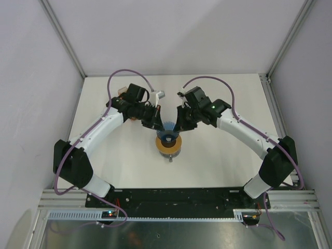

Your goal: Place the coffee filter in the dripper

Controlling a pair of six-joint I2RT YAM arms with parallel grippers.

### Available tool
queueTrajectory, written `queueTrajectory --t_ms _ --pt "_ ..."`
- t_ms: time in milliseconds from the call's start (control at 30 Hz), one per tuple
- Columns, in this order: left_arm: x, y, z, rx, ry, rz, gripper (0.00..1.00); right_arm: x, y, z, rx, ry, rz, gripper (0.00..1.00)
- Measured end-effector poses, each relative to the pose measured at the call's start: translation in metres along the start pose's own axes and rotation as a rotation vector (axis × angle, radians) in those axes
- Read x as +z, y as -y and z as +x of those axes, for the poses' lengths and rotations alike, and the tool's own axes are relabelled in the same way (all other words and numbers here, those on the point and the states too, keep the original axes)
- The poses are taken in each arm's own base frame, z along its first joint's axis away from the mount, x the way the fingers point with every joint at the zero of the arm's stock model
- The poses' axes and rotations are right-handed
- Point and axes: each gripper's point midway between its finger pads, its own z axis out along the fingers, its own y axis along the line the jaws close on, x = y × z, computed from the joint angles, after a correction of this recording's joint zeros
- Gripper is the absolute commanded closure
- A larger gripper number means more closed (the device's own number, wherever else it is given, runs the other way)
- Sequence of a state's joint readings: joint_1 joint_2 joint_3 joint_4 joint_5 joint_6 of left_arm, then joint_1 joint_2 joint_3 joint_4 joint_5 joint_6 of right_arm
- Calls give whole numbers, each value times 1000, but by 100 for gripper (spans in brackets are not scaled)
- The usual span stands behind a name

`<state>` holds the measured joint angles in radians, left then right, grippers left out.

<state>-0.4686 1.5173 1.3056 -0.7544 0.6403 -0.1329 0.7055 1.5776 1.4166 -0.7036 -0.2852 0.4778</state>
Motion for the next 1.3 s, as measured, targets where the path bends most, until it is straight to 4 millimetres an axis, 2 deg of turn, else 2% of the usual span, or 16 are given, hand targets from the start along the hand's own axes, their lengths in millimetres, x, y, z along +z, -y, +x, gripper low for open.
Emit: queueTrajectory --t_ms 700,1300 --pt "-2 1 8 -12 -28 6 100 1 -4 7 -11 -43 40 100" --pt "-1 0 11 -1 -18 27 100 7 -1 10 8 -49 -9 100"
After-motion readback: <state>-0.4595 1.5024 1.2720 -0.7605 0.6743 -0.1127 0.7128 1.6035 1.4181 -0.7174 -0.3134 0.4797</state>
